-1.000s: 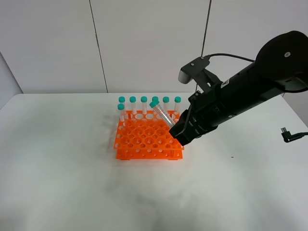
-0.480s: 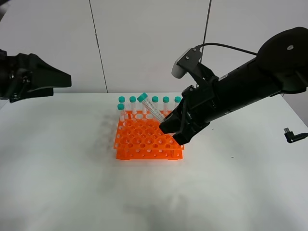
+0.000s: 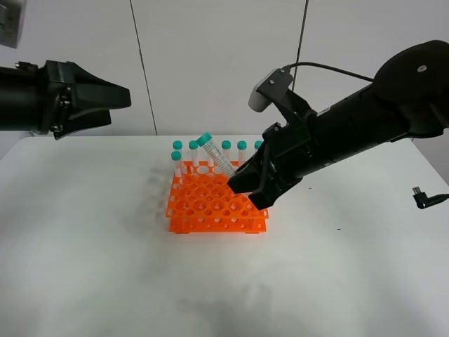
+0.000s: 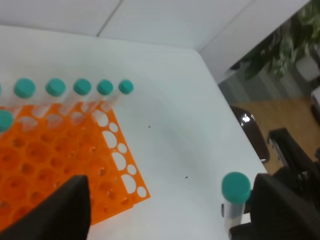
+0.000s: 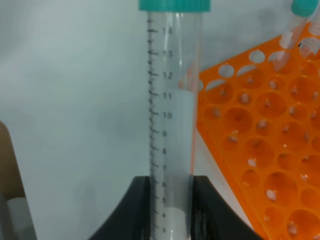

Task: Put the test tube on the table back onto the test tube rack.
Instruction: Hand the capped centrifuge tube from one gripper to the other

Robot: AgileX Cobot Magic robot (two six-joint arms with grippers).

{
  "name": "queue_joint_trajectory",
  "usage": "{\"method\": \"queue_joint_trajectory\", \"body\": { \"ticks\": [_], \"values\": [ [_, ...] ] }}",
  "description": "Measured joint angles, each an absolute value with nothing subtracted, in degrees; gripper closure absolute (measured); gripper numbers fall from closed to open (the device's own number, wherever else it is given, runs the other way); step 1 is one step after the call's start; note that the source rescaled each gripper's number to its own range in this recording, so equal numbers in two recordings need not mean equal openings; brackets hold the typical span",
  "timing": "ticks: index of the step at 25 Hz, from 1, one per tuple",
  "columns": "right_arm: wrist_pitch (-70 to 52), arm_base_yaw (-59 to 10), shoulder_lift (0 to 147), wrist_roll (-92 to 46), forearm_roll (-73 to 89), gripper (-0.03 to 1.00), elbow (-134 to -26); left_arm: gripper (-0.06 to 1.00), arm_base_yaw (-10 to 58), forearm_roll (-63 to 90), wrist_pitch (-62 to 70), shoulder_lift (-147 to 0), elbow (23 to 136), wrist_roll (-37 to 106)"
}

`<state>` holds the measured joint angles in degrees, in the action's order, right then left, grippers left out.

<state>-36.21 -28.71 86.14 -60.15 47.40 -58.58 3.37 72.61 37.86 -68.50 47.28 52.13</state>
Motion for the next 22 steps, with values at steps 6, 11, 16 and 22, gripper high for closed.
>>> {"method": "queue_joint_trajectory", "body": {
  "ticks": [6,11,16,22],
  "values": [
    [-36.2,-28.7,86.1,-60.2,47.4,0.96,-58.6,0.08,13.3,75.0,28.2,-69.2,47.1,52.1],
    [-36.3,-28.7,86.1,-60.2,47.5,0.96,-58.6,0.08,17.6,78.0,27.3,-74.4,47.1,53.2],
    [-36.3,-28.7,86.1,-60.2,47.5,0.96,-58.6,0.08,19.0,85.1,27.3,-78.7,47.1,59.8],
    [-36.3,-28.7,86.1,-60.2,47.5,0.96,-58.6,0.08,19.1,93.5,31.0,-82.7,47.1,65.8]
  ]
}}
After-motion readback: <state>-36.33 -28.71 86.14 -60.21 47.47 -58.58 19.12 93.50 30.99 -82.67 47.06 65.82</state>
